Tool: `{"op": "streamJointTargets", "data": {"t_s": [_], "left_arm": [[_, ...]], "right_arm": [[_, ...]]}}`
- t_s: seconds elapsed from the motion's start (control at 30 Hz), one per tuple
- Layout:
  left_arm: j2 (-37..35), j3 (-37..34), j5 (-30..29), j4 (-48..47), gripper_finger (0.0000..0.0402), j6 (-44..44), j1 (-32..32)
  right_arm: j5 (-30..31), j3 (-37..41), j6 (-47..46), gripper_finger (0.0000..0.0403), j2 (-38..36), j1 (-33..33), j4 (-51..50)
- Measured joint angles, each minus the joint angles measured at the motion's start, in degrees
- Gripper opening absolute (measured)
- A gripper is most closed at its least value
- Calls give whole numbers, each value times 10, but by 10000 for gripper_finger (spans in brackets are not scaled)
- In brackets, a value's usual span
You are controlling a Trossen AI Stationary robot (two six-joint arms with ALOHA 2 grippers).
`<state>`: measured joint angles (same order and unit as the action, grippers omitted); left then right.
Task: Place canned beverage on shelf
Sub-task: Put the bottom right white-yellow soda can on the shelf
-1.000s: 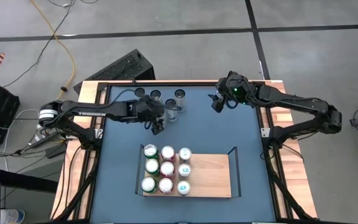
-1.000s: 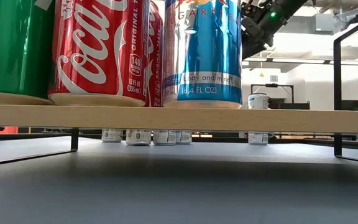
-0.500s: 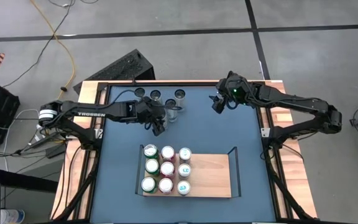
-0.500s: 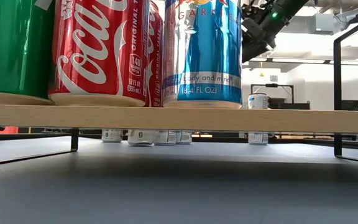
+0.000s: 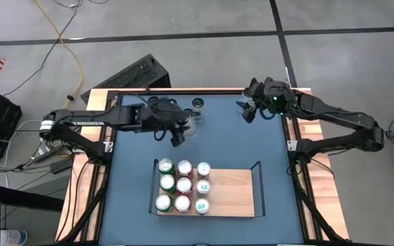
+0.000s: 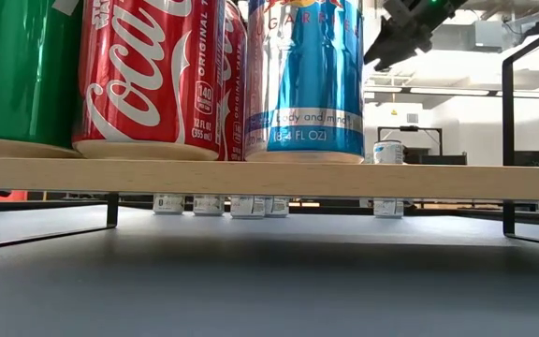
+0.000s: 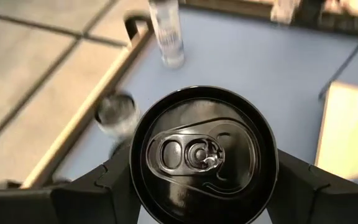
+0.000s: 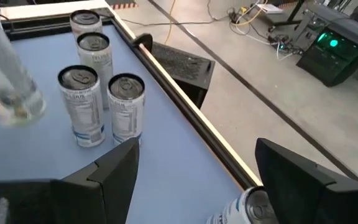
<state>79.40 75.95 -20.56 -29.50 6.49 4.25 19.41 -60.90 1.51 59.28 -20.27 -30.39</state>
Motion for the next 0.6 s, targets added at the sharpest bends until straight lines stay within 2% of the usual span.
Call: {"op": "streamJointTargets", "data": {"t_s": [0.23, 0.43, 0.6], "left_arm": [[52, 105, -41, 5, 238, -33, -35], [145, 211, -38, -5, 241, -80, -72], [234, 329, -36, -68, 242, -117, -105]], "right_arm": [[2, 0, 0, 306, -23, 0, -55], [3, 0, 13, 306, -24, -13, -91], [17, 0, 38, 306, -23, -41, -114]]}}
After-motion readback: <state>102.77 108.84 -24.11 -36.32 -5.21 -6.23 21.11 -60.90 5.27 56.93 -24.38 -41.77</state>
